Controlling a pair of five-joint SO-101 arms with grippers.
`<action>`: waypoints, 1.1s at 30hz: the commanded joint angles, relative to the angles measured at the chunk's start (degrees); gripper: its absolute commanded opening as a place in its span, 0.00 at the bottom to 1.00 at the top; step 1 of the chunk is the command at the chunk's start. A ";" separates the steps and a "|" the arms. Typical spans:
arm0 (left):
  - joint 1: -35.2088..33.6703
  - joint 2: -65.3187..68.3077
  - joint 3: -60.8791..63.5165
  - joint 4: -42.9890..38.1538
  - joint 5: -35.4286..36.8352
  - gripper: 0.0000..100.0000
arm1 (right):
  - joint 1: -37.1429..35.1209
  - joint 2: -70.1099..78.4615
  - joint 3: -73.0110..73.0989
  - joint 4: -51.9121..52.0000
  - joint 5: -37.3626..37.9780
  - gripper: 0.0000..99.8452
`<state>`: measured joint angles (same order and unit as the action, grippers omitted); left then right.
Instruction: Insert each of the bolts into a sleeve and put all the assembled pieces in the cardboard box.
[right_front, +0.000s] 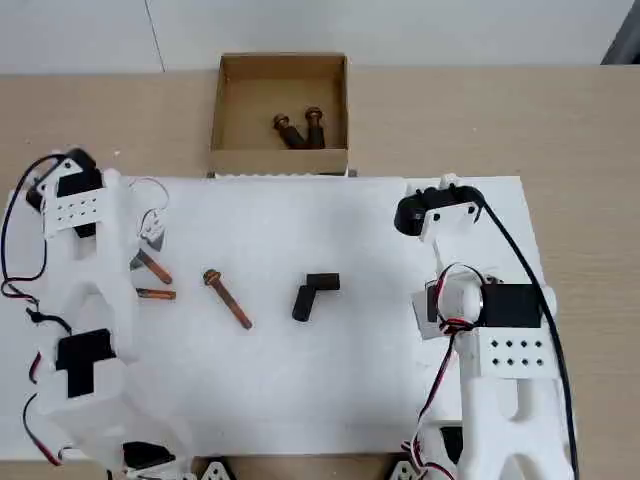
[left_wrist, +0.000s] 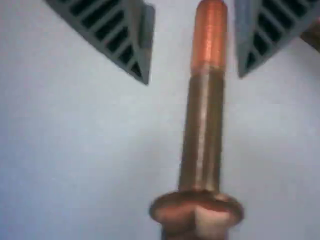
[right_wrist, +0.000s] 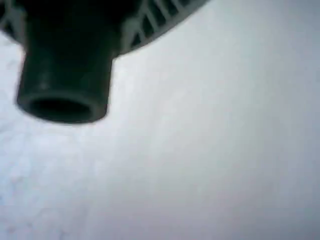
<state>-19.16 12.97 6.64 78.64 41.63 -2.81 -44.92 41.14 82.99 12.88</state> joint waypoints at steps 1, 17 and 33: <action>-1.93 0.53 -2.42 -1.93 0.18 0.11 | 0.31 -0.92 -0.26 -1.01 0.62 0.00; -2.55 6.51 -2.42 -8.35 0.09 0.10 | 0.13 -0.84 -0.18 -2.24 0.62 0.00; -1.58 -1.32 -2.42 -4.40 0.00 0.00 | 0.13 -1.36 -4.22 -0.40 0.62 0.00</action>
<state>-21.19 18.51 5.05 72.22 41.71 -2.81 -44.92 41.05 82.02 12.88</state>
